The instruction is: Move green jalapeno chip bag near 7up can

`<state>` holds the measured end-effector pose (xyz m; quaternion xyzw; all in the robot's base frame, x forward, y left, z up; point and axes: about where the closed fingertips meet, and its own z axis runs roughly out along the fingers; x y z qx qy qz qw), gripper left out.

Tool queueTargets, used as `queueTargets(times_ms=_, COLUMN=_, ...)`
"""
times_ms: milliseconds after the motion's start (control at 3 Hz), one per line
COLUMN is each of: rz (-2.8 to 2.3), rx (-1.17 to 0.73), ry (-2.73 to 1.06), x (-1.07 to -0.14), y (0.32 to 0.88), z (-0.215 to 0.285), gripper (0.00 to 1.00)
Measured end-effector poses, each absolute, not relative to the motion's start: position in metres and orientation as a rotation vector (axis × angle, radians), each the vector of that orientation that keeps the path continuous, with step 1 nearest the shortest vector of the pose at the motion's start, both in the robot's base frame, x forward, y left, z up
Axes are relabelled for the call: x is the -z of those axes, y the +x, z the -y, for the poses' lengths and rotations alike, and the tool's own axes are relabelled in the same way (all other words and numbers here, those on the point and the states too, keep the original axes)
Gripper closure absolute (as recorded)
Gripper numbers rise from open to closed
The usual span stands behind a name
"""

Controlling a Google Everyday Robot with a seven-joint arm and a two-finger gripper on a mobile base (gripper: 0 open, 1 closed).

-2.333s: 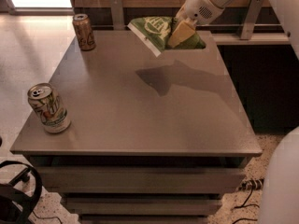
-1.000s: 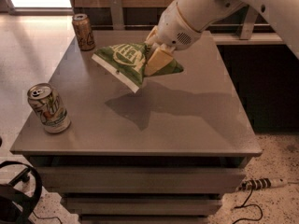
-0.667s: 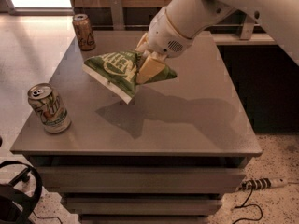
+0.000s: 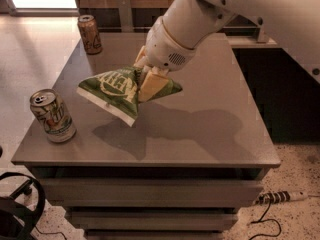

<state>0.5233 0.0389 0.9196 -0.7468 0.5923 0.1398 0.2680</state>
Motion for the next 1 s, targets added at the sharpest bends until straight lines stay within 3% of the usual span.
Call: queueTargets(times_ms=1000, rz=-1.592, rx=-0.375, ry=-2.021, x=-0.9205, y=0.521, z=-0.0423, gripper=0.17)
